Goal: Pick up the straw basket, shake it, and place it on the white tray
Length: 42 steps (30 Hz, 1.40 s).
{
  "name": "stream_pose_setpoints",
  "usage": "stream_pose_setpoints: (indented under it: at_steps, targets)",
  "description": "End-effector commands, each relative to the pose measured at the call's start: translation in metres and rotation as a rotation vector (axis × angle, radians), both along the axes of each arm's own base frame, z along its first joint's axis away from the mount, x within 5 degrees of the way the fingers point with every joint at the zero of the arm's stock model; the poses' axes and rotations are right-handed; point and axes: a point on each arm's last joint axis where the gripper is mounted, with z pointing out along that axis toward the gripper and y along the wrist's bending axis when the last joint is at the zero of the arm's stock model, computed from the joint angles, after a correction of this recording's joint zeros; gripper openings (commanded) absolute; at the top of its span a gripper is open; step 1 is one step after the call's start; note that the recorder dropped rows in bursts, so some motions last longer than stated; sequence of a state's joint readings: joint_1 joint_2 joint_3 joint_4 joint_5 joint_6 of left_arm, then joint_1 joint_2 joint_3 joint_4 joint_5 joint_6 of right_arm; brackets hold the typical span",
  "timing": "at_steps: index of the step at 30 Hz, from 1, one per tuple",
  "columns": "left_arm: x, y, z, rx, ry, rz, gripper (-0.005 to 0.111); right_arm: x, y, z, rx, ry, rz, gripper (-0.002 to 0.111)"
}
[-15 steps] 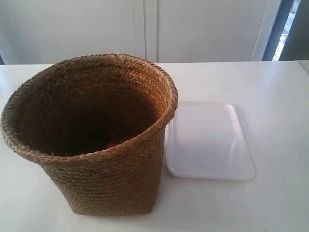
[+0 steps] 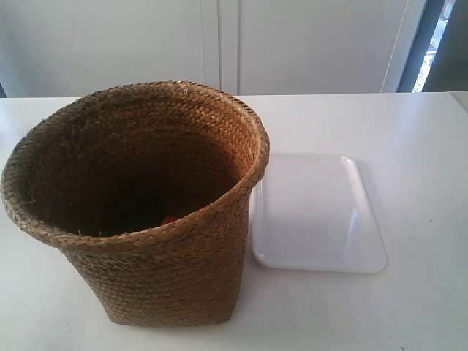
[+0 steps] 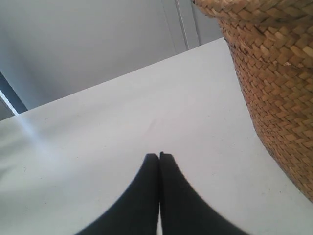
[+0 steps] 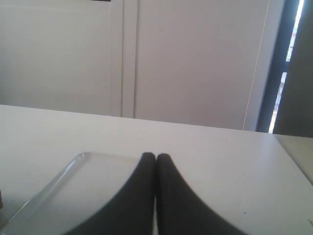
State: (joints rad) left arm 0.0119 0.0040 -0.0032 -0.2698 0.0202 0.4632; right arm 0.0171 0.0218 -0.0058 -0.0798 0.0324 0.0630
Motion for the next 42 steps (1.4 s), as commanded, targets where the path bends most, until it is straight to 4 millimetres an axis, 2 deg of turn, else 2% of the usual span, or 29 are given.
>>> stream_pose_setpoints:
  at_steps: [1, 3, 5, 9, 12, 15, 22, 24, 26, 27, 34, 39, 42]
  targets:
    - [0.000, 0.000, 0.000, 0.003, -0.006, -0.001, 0.000, 0.000, 0.000, -0.002, 0.002, 0.005, -0.006, 0.000]
    - [0.000, 0.000, 0.000, 0.011, -0.009, -0.001, 0.000, 0.000, 0.000, -0.001, 0.007, -0.007, -0.005, 0.000]
    - [0.000, 0.001, 0.002, -0.001, -0.032, 0.009, 0.000, 0.000, 0.000, 0.001, 0.088, -0.029, 0.001, 0.000]
    - [0.001, 0.003, 0.009, -0.246, -0.102, 0.057, 0.000, -0.001, 0.000, 0.011, 0.382, -0.127, 0.037, 0.000]
    - [0.001, 0.006, 0.016, -0.479, -0.173, 0.085, 0.000, -0.003, 0.000, 0.019, 0.380, -0.220, 0.054, 0.000]
    - [0.000, 0.008, 0.023, -0.620, -0.243, 0.094, 0.000, -0.005, 0.000, 0.025, 0.379, -0.289, 0.068, 0.000]
    - [0.000, 0.009, 0.025, -0.657, -0.265, 0.094, 0.000, -0.007, 0.000, 0.030, 0.399, -0.350, 0.084, 0.000]
    - [0.000, 0.009, 0.025, -0.812, -0.265, 0.092, 0.000, -0.007, -0.001, 0.031, 0.502, -0.359, 0.105, 0.000]
    - [0.000, 0.009, 0.025, -0.996, -0.256, 0.088, 0.000, -0.007, -0.002, 0.031, 0.621, -0.354, 0.118, 0.000]
    - [0.000, 0.009, 0.025, -1.035, -0.253, 0.087, 0.000, -0.007, -0.002, 0.031, 0.643, -0.353, 0.121, 0.000]
    - [0.000, 0.008, 0.021, -0.952, -0.208, 0.095, 0.000, -0.005, -0.002, 0.027, 0.661, -0.301, 0.110, 0.000]
    - [0.001, 0.003, 0.008, -0.949, -0.046, 0.115, 0.000, 0.001, 0.000, -0.003, 0.917, 0.034, 0.028, 0.000]
    - [0.000, -0.001, -0.001, -1.048, 0.068, 0.143, 0.000, 0.001, 0.000, -0.003, 0.961, 0.031, 0.031, 0.000]
